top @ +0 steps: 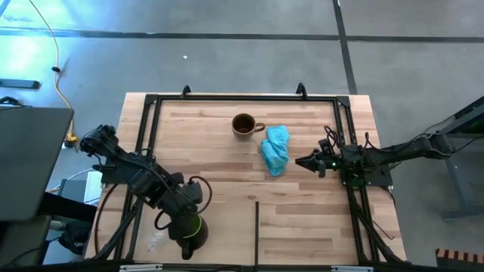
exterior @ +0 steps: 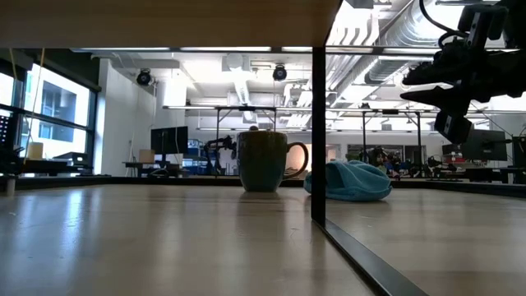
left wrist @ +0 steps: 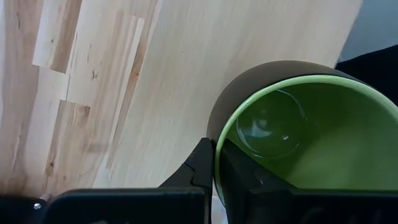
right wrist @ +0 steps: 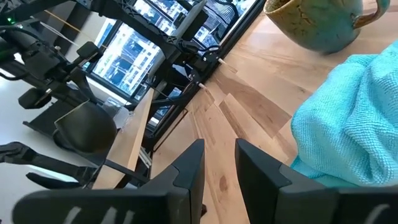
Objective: Stack small to large cups/mugs on shelf
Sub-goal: Put the black mug on the shelf
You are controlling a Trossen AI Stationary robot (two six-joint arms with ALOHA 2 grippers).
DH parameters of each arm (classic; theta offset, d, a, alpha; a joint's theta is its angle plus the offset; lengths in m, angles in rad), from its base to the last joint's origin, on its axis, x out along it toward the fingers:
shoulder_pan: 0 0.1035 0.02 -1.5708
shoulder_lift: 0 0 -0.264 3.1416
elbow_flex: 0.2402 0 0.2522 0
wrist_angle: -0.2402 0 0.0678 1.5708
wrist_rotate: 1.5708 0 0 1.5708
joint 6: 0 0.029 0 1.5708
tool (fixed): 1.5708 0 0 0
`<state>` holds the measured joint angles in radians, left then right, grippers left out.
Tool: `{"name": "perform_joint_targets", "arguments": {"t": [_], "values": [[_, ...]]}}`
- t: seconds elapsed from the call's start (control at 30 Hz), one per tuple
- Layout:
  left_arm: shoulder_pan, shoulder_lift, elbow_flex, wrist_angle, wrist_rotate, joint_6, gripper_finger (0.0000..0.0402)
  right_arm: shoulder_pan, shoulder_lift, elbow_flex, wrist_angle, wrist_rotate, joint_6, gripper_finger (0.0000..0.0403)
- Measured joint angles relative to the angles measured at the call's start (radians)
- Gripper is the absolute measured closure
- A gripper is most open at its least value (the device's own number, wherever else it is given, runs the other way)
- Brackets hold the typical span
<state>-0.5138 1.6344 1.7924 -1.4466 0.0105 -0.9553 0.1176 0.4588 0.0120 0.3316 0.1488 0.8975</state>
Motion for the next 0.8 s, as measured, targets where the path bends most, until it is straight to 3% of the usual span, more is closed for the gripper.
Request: {"name": "perform_joint_targets", "arguments": {"t": [0.8], "values": [[-0.004,0.032,0.000,-0.009,-0.008,0.000,0.0402,0.000,0.000,0.000,-0.010,0.007,-0.008,0.0322]]}}
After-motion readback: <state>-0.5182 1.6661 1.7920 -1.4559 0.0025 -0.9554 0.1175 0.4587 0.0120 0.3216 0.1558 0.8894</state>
